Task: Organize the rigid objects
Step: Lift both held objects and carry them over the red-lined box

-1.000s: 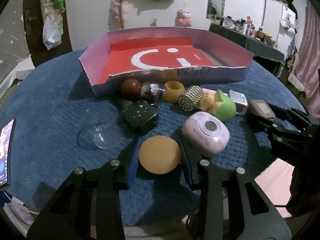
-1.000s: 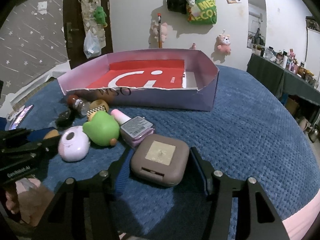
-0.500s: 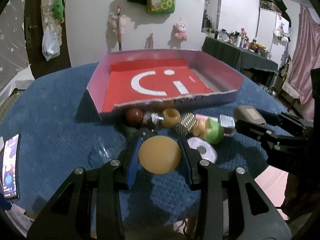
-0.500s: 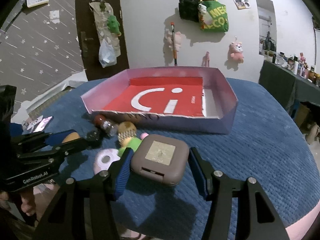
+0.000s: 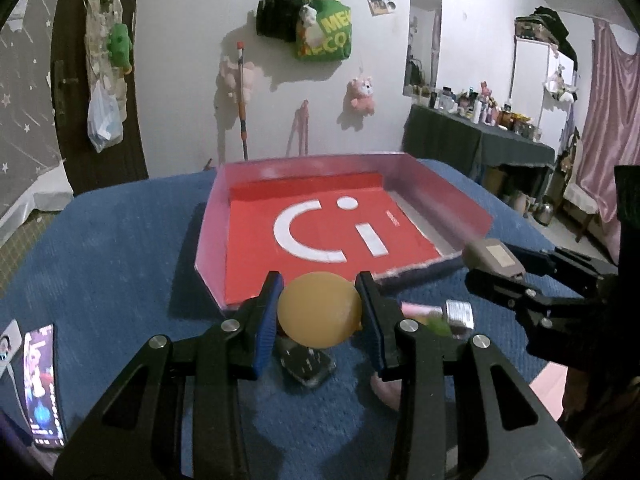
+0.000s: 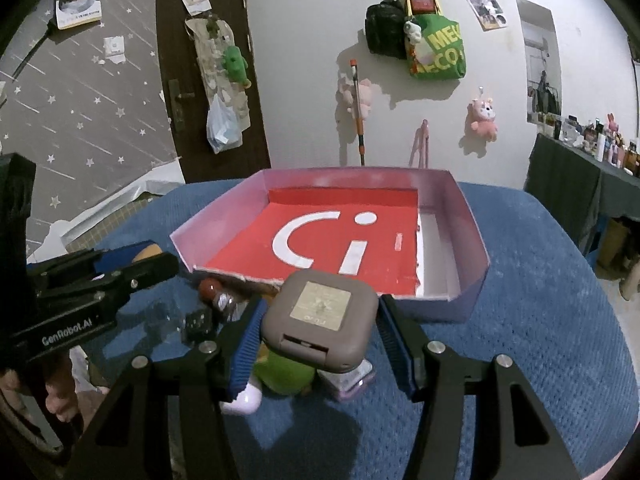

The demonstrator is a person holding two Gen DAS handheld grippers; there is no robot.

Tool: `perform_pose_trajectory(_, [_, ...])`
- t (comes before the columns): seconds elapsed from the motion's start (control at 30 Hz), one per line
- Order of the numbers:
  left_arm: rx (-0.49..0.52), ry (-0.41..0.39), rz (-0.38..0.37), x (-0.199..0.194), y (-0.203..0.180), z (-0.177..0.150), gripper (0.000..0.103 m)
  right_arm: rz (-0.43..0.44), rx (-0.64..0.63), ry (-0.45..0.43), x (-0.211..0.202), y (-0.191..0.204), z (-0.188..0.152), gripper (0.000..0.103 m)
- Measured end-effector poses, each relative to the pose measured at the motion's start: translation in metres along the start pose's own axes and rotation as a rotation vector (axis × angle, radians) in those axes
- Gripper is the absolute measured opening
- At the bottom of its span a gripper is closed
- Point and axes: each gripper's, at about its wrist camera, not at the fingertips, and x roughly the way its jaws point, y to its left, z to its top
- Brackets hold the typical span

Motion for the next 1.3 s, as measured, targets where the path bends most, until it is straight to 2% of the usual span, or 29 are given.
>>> perform_pose_trajectory(0.57, [-0.032,0.019,-0.028,0.024,0.018,0.047,0.035,-0.005,0.004,-0.013,0.018,-0.002,0.055,0.059])
perform_pose_trajectory(0.73, [-0.038,0.034,-0.015,0.035,0.025,0.062,0.035,-0.008,0.006,-0.004,0.027,-0.003,0.07,0.059])
perform_pose_trajectory(0.93, [-0.058,0.073,-0.022,0.057,0.032,0.071,0.035,-0.005,0.013,0.023,0.045,-0.008,0.083,0.059])
perform_pose_trajectory(1.3, [-0.103,0.177,-0.026,0.111,0.049,0.071,0.035,-0.004,0.068,0.136,0.096,-0.03,0.091,0.059])
